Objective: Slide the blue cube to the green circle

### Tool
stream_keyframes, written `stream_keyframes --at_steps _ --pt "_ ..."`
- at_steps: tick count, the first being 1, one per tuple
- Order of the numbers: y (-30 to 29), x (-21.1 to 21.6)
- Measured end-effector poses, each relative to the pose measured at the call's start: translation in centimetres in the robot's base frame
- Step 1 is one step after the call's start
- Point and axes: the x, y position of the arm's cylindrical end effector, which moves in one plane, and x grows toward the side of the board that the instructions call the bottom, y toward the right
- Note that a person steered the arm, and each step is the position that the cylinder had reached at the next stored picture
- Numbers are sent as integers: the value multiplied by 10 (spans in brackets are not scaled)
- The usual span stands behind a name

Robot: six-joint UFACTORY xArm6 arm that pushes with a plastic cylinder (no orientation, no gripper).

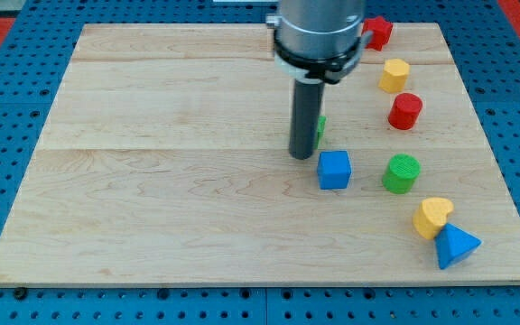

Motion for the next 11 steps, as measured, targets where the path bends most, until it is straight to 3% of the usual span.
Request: stream_keyframes --at_steps 1,3,6,8,10,11 --pt "-26 18" --pt "4 61" --pt "52 -7" --pt "41 12" --pt "106 12" --pt "101 4"
